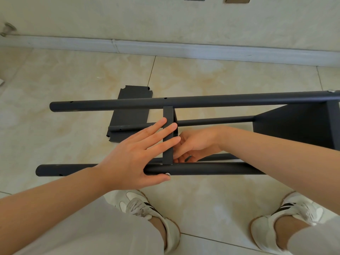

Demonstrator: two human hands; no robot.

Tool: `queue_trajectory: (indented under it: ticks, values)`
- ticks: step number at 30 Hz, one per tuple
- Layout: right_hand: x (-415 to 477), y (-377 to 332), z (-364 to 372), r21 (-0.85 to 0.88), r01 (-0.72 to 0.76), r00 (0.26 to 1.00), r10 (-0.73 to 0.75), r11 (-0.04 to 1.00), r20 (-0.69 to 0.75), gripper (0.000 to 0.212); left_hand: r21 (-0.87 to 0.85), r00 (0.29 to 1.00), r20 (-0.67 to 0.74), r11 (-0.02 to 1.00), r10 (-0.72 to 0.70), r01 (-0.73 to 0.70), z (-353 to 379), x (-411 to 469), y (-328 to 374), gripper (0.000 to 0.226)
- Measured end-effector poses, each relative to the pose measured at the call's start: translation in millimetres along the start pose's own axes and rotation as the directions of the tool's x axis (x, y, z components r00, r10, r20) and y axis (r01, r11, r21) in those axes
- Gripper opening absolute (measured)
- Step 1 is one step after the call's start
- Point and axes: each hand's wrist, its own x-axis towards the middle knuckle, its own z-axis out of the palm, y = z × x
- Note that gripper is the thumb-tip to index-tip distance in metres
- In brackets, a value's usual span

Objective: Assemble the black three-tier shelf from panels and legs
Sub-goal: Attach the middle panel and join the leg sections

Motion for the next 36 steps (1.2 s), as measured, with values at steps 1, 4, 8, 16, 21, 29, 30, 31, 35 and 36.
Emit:
queue_trajectory:
  ticks: [1, 4, 8, 16, 21, 29, 30, 31, 35, 36]
  values:
    - [0, 0, 1, -0.011, 0.001, 1.0, -0.001, 1.0, -0.008, 0.017, 0.0, 1.0, 0.001, 1.0, -0.002, 0.002, 0, 0, 0, 0.081]
    - [1, -2, 2, -0.037, -0.013, 0.998, 0.01, 0.999, -0.056, 0.016, -0.001, 1.0, 0.0, 1.0, -0.001, 0.001, 0, 0, 0, 0.081]
    - [2, -7, 4, -0.062, -0.043, 0.994, 0.037, 0.997, -0.1, 0.023, 0.019, 1.0, 0.008, 1.0, -0.004, 0.004, 2, 0, -1, 0.081]
    - [-5, -13, 9, -0.089, -0.049, 0.991, 0.037, 0.995, -0.126, 0.02, 0.079, 1.0, 0.026, 0.997, -0.002, -0.001, 1, 0, 1, 0.079]
    - [-29, -18, 12, -0.168, -0.056, 0.992, 0.036, 0.984, -0.119, 0.021, 0.157, 0.997, 0.081, 0.988, -0.001, -0.012, -5, 2, 5, 0.08]
    - [-64, -25, 31, -0.588, -0.112, 0.972, -0.035, 0.801, -0.232, 0.028, 0.155, 0.941, 0.32, 0.986, -0.107, 0.059, -27, 11, 13, 0.085]
    - [-65, -25, 36, -0.667, -0.111, 0.967, -0.076, 0.737, -0.245, 0.031, 0.148, 0.929, 0.349, 0.986, -0.124, 0.076, -30, 13, 13, 0.085]
    - [-66, -25, 40, -0.712, -0.115, 0.96, -0.106, 0.693, -0.258, 0.032, 0.147, 0.917, 0.374, 0.985, -0.14, 0.091, -33, 16, 14, 0.085]
    - [-66, -20, 57, -0.785, -0.145, 0.931, -0.185, 0.603, -0.314, 0.032, 0.165, 0.886, 0.421, 0.977, -0.193, 0.134, -41, 21, 23, 0.085]
    - [-66, -19, 60, -0.793, -0.148, 0.925, -0.202, 0.591, -0.323, 0.032, 0.18, 0.881, 0.423, 0.973, -0.211, 0.147, -42, 22, 26, 0.085]
